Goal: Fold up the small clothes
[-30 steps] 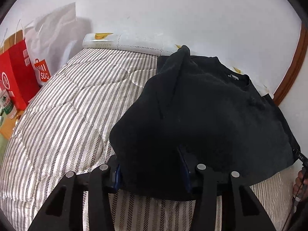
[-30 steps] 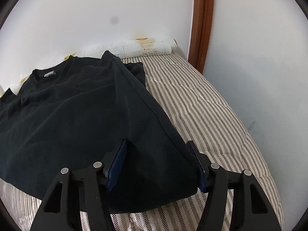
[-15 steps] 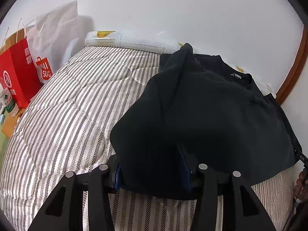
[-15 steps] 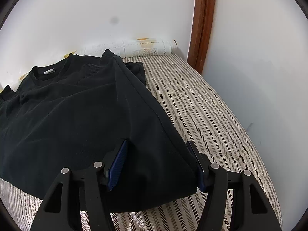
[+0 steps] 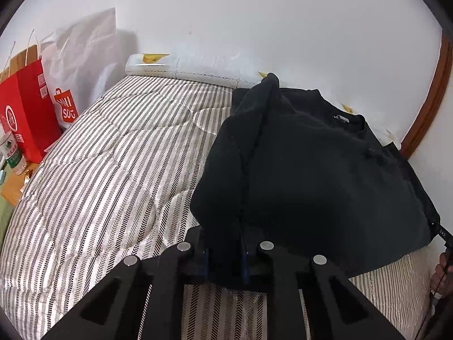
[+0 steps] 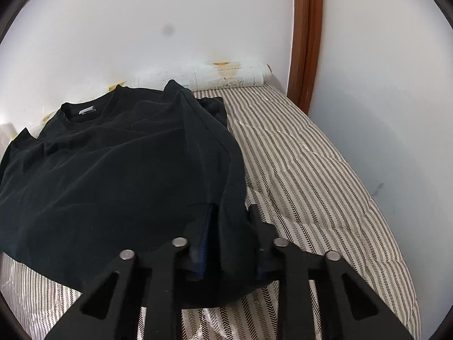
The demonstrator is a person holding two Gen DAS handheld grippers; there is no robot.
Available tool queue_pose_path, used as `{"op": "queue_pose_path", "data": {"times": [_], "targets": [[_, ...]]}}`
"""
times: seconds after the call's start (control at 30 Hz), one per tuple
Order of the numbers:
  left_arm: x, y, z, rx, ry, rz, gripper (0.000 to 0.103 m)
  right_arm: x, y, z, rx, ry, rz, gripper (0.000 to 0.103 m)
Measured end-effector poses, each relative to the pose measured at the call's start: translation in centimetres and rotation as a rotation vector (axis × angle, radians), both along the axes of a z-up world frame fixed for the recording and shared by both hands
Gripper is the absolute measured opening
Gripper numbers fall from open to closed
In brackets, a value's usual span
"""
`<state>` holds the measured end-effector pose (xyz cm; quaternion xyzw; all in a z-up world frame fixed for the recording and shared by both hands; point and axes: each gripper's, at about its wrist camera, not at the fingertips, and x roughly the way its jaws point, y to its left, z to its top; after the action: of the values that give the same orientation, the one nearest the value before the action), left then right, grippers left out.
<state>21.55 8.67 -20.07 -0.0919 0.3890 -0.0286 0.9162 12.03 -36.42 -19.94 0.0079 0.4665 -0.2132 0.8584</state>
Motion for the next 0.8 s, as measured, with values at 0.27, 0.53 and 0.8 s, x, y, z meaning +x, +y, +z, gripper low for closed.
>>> {"op": "queue_pose_path", "data": {"times": [0.27,0.53,0.8], "targets": [[0.2,0.2,0.0,-0.011,0.009,0.005,0.018,-0.4,-0.4,0.2,0.021,-0.015,-0.01,0.019],[-0.1,0.3,0.1,-0.015,-0.008,0.003,0.013,-0.5,-0.4,0.4,0.026,-0.031,-0.014,0.014],[-0.7,1.0,0.5,-0.061,-0.034,0.009,0.011,-1.1,-0.8,1.0,0.053,-0.059,-0.014,0.008]]}}
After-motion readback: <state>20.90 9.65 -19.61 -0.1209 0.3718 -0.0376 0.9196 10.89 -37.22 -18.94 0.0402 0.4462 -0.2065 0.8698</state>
